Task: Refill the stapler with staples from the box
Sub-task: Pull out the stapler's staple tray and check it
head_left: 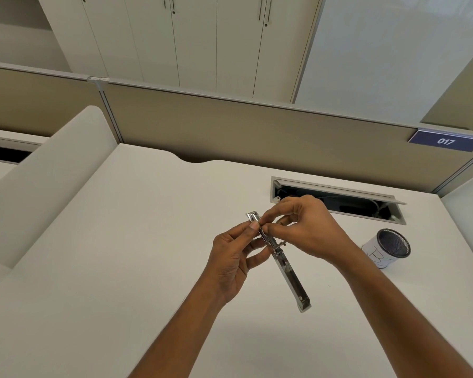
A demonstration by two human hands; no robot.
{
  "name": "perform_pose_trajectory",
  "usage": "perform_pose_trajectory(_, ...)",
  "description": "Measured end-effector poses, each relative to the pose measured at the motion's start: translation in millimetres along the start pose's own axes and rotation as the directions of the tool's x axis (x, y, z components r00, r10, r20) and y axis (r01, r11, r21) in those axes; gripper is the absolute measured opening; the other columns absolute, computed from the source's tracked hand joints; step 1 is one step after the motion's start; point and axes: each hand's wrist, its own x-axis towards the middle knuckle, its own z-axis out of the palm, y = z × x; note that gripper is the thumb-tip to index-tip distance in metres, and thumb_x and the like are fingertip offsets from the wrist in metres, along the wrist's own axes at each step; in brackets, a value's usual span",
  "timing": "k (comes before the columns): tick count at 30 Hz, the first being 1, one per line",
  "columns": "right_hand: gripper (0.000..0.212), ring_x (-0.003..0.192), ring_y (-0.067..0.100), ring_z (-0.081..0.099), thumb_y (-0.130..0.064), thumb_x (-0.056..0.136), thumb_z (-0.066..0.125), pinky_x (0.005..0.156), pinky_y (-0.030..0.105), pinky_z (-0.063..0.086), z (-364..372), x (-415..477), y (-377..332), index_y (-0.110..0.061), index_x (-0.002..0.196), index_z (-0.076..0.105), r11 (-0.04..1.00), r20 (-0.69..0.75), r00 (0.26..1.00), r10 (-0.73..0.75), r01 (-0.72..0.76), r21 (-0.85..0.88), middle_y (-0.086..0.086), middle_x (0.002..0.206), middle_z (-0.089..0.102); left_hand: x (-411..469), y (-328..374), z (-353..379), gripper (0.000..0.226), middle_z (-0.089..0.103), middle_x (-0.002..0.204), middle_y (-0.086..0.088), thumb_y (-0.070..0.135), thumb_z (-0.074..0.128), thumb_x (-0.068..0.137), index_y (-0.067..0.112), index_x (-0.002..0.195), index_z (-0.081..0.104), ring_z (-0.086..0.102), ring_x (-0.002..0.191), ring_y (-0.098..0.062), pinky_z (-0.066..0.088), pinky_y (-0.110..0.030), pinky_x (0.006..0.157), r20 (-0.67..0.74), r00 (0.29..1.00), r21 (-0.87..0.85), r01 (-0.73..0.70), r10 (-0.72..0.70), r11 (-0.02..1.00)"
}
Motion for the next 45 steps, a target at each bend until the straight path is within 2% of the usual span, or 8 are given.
perform_pose_trajectory(9, 0.016, 0.082, 0.01, 0.072, -0.012, 0.08, 0.079, 0.075, 0.028, 0.063, 2, -4, 2, -0.025, 0.088, 0.084, 0.998, 0.033, 0.999, -0.005, 0.007, -0.063, -0.011, 0.093, 0.073, -3, -2, -2, 0.029, 0.079, 0.101, -0.008, 0.029, 0.074, 0.086, 0.013, 0.109, 0.081, 0.076, 0.091, -0.02, 0.061, -0.028, 0.07, 0.014, 1.0, -0.002, 0.003, -0.003, 1.0)
perform_pose_trajectory(13, 0.016, 0.079, 0.002, 0.073, -0.016, 0.081, 0.079, 0.066, 0.02, 0.058, 1, -7, 3, -0.031, 0.087, 0.079, 0.999, 0.016, 1.0, 0.026, -0.027, 0.023, -0.017, 0.091, 0.074, -4, -2, -2, 0.027, 0.079, 0.1, -0.006, 0.03, 0.075, 0.085, 0.015, 0.106, 0.082, 0.076, 0.092, -0.019, 0.061, -0.028, 0.069, 0.02, 1.0, -0.02, 0.002, -0.002, 1.0)
perform_pose_trajectory(17, 0.025, 0.079, 0.004, 0.073, -0.015, 0.082, 0.074, 0.066, 0.021, 0.06, 1, -8, -3, -0.036, 0.094, 0.079, 0.999, -0.008, 1.0, 0.012, -0.012, 0.034, -0.019, 0.094, 0.075, -5, -1, 0, 0.03, 0.079, 0.103, -0.005, 0.029, 0.075, 0.086, 0.014, 0.111, 0.08, 0.075, 0.092, -0.019, 0.061, -0.028, 0.07, 0.037, 0.999, -0.02, 0.0, 0.001, 1.0)
perform_pose_trajectory(22, 0.019, 0.085, 0.005, 0.068, -0.019, 0.087, 0.075, 0.076, 0.022, 0.058, 0, -8, -7, -0.028, 0.103, 0.082, 0.997, -0.011, 1.0, -0.025, 0.025, -0.076, -0.015, 0.102, 0.071, -5, -3, 1, 0.027, 0.078, 0.103, -0.007, 0.025, 0.072, 0.09, 0.012, 0.112, 0.08, 0.075, 0.09, -0.018, 0.061, -0.028, 0.07, 0.036, 0.999, -0.029, 0.006, -0.005, 1.0)
perform_pose_trajectory(27, 0.019, 0.086, 0.007, 0.066, -0.014, 0.088, 0.075, 0.076, 0.019, 0.054, 3, -11, -10, -0.023, 0.104, 0.082, 0.994, -0.007, 0.999, -0.04, 0.039, -0.105, -0.01, 0.104, 0.07, -7, -4, 0, 0.026, 0.079, 0.102, -0.007, 0.026, 0.073, 0.088, 0.012, 0.109, 0.08, 0.076, 0.091, -0.019, 0.061, -0.029, 0.069, 0.03, 1.0, -0.028, 0.004, -0.003, 1.0)
perform_pose_trajectory(34, 0.016, 0.083, 0.011, 0.068, -0.012, 0.086, 0.076, 0.075, 0.024, 0.058, 4, -12, -15, -0.023, 0.094, 0.083, 0.991, -0.014, 1.0, -0.016, 0.014, -0.131, -0.007, 0.093, 0.071, -10, -5, -1, 0.026, 0.08, 0.1, -0.007, 0.026, 0.073, 0.088, 0.013, 0.108, 0.081, 0.077, 0.092, -0.02, 0.062, -0.028, 0.069, 0.025, 1.0, -0.03, 0.001, 0.0, 1.0)
perform_pose_trajectory(39, 0.016, 0.085, 0.007, 0.069, -0.013, 0.086, 0.077, 0.065, 0.007, 0.048, 5, -13, -13, -0.022, 0.097, 0.083, 0.987, 0.003, 1.0, 0.017, -0.016, -0.158, -0.006, 0.093, 0.073, -11, -3, -1, 0.025, 0.08, 0.101, -0.009, 0.026, 0.072, 0.088, 0.013, 0.108, 0.081, 0.077, 0.093, -0.021, 0.061, -0.028, 0.069, 0.008, 1.0, -0.027, -0.005, 0.005, 1.0)
perform_pose_trajectory(45, 0.014, 0.072, -0.008, 0.066, -0.011, 0.084, 0.076, 0.057, -0.003, 0.042, 8, -15, -10, -0.022, 0.091, 0.083, 0.989, -0.011, 1.0, 0.029, -0.03, -0.142, -0.02, 0.077, 0.067, -12, -5, -2, 0.029, 0.079, 0.105, -0.01, 0.028, 0.074, 0.086, 0.013, 0.11, 0.081, 0.076, 0.096, -0.021, 0.062, -0.029, 0.071, 0.006, 1.0, -0.03, 0.006, -0.006, 1.0)
